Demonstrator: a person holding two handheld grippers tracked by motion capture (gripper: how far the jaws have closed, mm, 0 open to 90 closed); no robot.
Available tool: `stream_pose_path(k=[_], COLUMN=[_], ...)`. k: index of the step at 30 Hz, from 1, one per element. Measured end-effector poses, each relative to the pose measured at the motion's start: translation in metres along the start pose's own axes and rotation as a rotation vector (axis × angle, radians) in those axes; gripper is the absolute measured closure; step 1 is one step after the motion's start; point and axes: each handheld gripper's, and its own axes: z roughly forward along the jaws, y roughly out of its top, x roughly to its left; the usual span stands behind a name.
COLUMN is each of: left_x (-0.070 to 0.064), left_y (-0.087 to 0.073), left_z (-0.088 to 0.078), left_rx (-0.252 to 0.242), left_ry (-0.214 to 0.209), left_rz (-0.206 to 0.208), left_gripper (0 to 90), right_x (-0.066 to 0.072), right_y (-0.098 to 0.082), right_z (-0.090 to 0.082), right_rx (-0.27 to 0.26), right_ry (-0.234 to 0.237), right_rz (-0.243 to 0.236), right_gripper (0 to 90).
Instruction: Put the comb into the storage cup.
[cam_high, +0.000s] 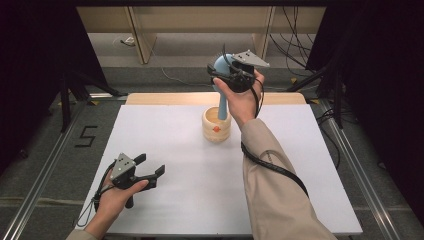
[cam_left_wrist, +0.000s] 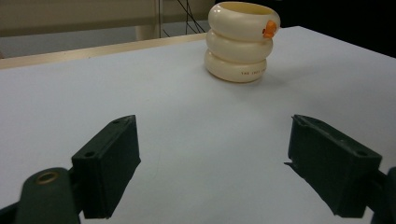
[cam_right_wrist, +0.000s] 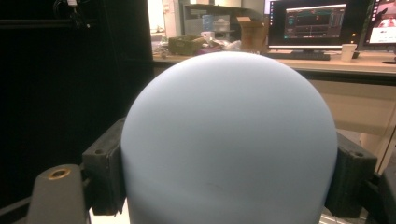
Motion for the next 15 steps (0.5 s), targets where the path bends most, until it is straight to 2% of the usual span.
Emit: stream_pose_path(k=[15], left_x=[0.0003], left_y=[-0.0001], left_z=[0.0000], left_rx=[0.001], left_ry=[0.002], left_rz=[-0.001], left_gripper=[16.2], right_x=[0.0004], right_y=[-0.0030], right_z=[0.0058], right_rx=[0.001], right_ry=[0.001], right_rz=[0.000], right_gripper=[20.4])
